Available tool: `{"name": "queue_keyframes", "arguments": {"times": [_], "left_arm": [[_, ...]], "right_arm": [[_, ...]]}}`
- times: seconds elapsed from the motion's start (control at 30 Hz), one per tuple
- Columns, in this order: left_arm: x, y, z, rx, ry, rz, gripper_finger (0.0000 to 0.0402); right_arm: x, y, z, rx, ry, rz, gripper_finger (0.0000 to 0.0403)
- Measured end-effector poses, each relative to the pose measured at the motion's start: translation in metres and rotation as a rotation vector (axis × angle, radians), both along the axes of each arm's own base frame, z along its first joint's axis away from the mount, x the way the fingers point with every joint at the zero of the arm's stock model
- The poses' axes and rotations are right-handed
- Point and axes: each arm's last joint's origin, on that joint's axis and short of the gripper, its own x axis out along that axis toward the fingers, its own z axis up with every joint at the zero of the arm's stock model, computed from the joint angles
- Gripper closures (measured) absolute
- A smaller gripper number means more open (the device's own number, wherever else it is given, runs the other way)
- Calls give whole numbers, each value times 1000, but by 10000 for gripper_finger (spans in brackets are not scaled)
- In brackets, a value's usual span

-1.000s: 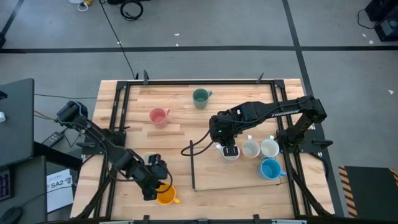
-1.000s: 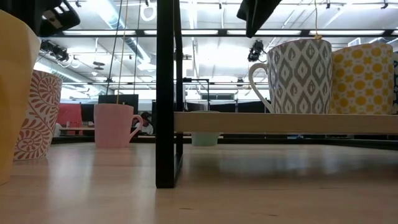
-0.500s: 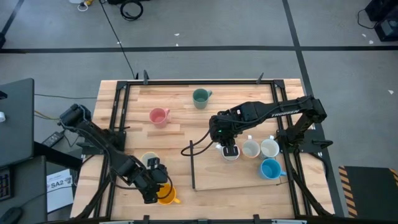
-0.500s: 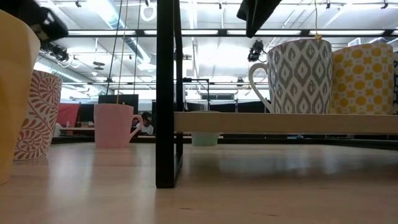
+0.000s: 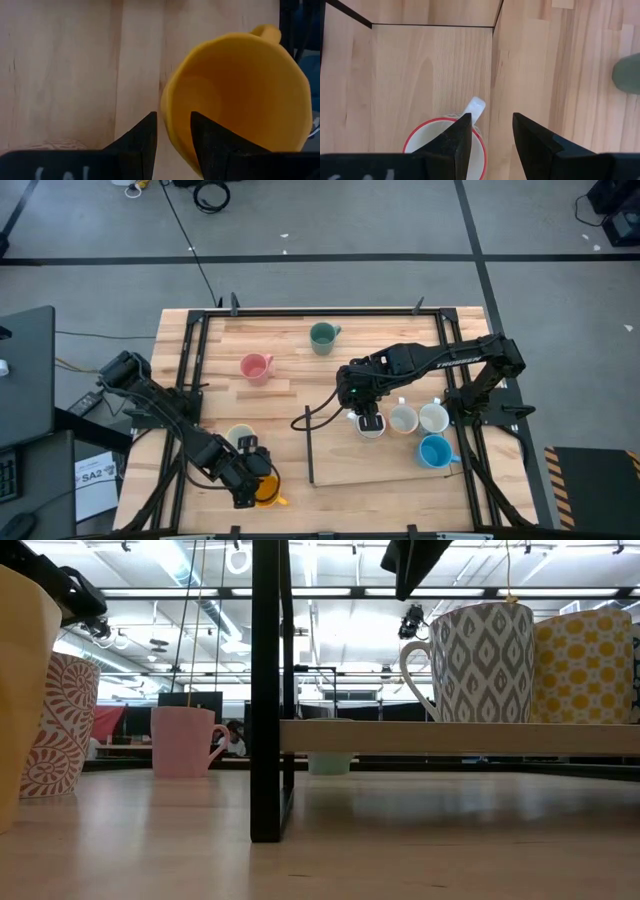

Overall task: Place coffee mugs
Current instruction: Put the yellow mug on the shelf

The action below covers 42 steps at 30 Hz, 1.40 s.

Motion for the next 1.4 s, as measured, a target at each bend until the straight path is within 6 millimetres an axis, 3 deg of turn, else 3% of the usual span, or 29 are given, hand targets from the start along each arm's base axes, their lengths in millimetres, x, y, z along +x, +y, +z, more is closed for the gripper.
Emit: {"name": "queue_keyframes", "arguments": {"times": [0.2, 0.37, 0.57, 0.8, 1.0, 1.17, 1.4], "left_arm": [[1, 2, 0, -2, 2, 14, 281], [1, 2, 0, -4, 1, 14, 310], [1, 2, 0, -6, 2, 12, 375], [3, 1, 6, -32, 12, 1, 376], [16, -6, 45, -169, 13, -99, 376], [29, -7, 97, -234, -67, -180, 376], [57, 25, 166, -246, -303, -135, 376]], "right_arm": [[0, 0, 0, 0, 0, 0, 255], [-4, 1, 4, 16, -7, 1, 255], [-26, 2, 30, 41, -88, 19, 255], [-57, 0, 60, 56, -197, 21, 255], [-78, 1, 78, 64, -267, -1, 255], [-90, 4, 86, 76, -300, 13, 255], [-98, 3, 91, 80, -325, 16, 255]]}}
